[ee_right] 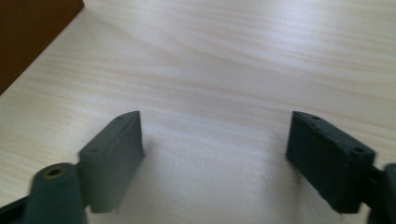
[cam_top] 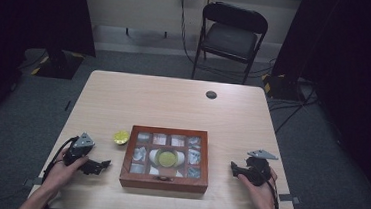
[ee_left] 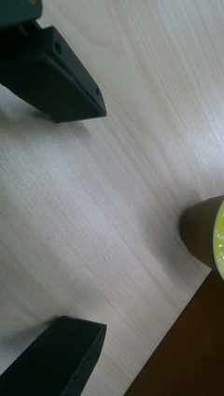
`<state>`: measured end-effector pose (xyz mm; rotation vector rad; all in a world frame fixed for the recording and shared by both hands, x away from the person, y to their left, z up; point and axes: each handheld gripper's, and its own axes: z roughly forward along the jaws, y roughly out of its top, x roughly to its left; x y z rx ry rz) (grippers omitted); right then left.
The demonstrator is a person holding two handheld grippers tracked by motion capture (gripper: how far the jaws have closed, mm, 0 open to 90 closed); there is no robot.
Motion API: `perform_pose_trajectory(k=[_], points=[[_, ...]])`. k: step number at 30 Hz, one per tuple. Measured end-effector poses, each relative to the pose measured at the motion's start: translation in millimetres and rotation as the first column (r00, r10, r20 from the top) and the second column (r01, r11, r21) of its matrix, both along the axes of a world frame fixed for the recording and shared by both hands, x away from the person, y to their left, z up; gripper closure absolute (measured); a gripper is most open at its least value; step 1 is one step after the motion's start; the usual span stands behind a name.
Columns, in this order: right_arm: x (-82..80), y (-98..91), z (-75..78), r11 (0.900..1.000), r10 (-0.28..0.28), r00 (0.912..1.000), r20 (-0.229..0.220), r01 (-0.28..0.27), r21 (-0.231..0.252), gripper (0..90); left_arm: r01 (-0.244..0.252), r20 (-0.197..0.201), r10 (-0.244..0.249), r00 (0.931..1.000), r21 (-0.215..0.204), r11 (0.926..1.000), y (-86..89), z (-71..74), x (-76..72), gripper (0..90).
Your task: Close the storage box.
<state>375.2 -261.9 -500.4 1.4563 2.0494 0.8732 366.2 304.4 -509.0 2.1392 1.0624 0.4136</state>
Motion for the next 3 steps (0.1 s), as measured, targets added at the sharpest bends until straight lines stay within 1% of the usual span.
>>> perform_pose_trajectory(k=[3], points=[[-1.6,-0.7,-0.1,0.9999,-0.014,0.9999,-0.001,0.014,0.001,17.1,-0.009,-0.001,0.009,1.0000,0.000,1.0000,-0.8,0.1,-0.2,0.0]])
